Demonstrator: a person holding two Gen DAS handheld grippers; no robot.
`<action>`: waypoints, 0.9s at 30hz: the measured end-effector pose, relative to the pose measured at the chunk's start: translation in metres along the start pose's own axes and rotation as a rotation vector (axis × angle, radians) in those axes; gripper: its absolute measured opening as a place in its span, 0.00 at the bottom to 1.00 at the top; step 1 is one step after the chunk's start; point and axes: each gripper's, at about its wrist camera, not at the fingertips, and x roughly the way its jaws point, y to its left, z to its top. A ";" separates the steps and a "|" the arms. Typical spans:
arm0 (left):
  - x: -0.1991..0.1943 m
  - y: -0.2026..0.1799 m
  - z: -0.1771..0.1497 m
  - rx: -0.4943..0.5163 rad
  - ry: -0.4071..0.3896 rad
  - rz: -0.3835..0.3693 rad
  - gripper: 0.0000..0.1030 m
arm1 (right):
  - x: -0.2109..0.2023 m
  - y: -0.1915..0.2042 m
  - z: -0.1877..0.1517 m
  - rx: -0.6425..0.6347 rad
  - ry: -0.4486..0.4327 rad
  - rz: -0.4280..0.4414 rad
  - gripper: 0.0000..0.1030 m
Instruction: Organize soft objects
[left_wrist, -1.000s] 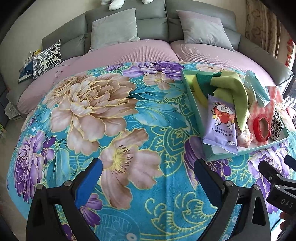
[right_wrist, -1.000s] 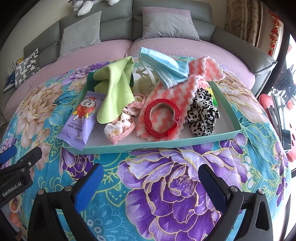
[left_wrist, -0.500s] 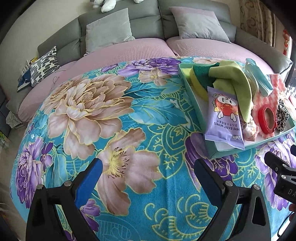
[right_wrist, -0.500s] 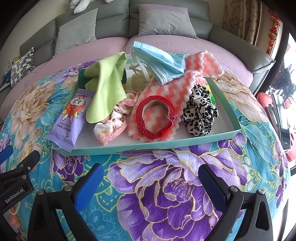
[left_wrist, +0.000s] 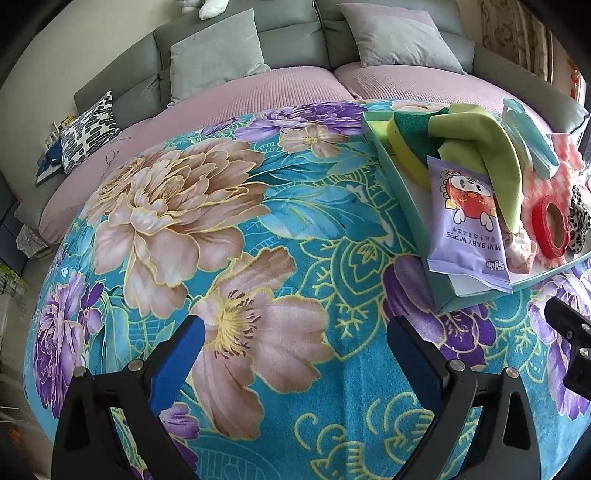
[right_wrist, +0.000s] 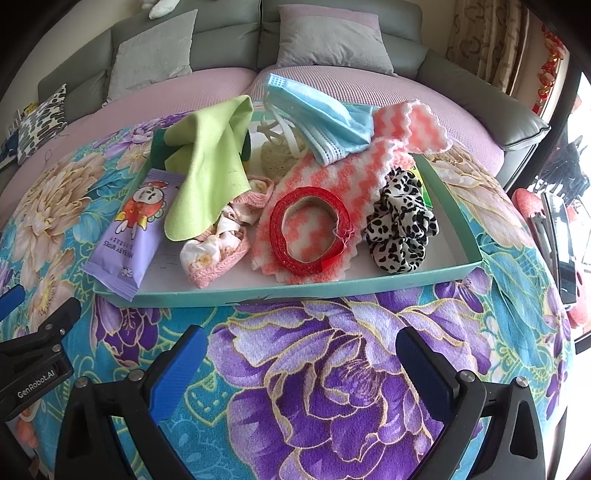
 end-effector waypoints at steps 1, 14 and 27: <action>0.000 0.000 0.000 0.000 0.001 -0.001 0.96 | 0.001 0.000 0.000 0.001 0.001 -0.001 1.00; 0.003 0.005 0.000 -0.017 0.014 -0.007 0.96 | 0.003 0.006 -0.001 -0.011 0.008 -0.017 1.00; 0.006 0.006 0.000 -0.021 0.026 -0.012 0.96 | 0.007 0.009 -0.002 -0.020 0.013 -0.018 1.00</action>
